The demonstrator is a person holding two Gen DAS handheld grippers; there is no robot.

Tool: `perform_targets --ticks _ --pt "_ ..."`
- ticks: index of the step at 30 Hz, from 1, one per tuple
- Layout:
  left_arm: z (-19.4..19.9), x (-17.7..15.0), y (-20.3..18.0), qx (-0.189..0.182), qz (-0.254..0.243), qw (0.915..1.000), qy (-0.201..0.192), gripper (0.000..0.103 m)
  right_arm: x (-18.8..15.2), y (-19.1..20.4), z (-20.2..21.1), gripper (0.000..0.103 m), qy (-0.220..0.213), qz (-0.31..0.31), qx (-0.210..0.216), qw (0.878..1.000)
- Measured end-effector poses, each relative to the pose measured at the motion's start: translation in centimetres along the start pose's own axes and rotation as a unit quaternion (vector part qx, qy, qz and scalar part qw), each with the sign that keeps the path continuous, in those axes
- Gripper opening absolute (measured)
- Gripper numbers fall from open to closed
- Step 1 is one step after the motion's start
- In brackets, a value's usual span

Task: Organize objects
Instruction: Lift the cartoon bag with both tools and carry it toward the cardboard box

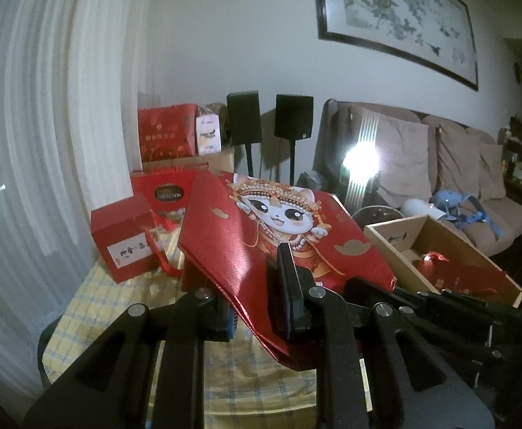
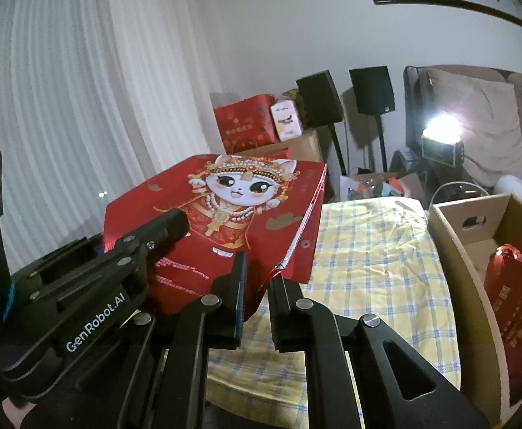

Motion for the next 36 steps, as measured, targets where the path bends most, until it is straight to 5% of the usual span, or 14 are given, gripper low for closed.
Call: perform_targets --ticks 6,11,22,36 --pt "-0.2 -0.4 -1.8 -0.007 -0.007 0.9999 0.005 0.017 -0.7 -1.0 1.2 0.010 -0.002 0.022 -0.004 1.000" --pt "-0.2 -0.3 -3.5 -0.002 -0.014 0.9999 -0.001 0.017 -0.6 -3.3 1.9 0.010 -0.013 -0.031 0.019 0.999" --pt "-0.7 0.6 -4.3 -0.003 0.001 1.0000 -0.001 0.017 0.5 -4.3 2.4 0.010 -0.018 -0.041 0.029 0.999" --pt "0.6 0.8 -8.3 -0.031 -0.012 0.9994 -0.006 0.017 0.2 -5.9 6.1 0.010 -0.026 -0.034 0.001 0.999"
Point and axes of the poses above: each gripper's, at about its wrist camera, not at the fingertips, and z roughly against the way its jaws point, y to its left, x to its top, the point moved 3 cm from there along -z, roughly the way its jaws point, and after that the axes turned 11 degrees about x, right-handed, at the moved point
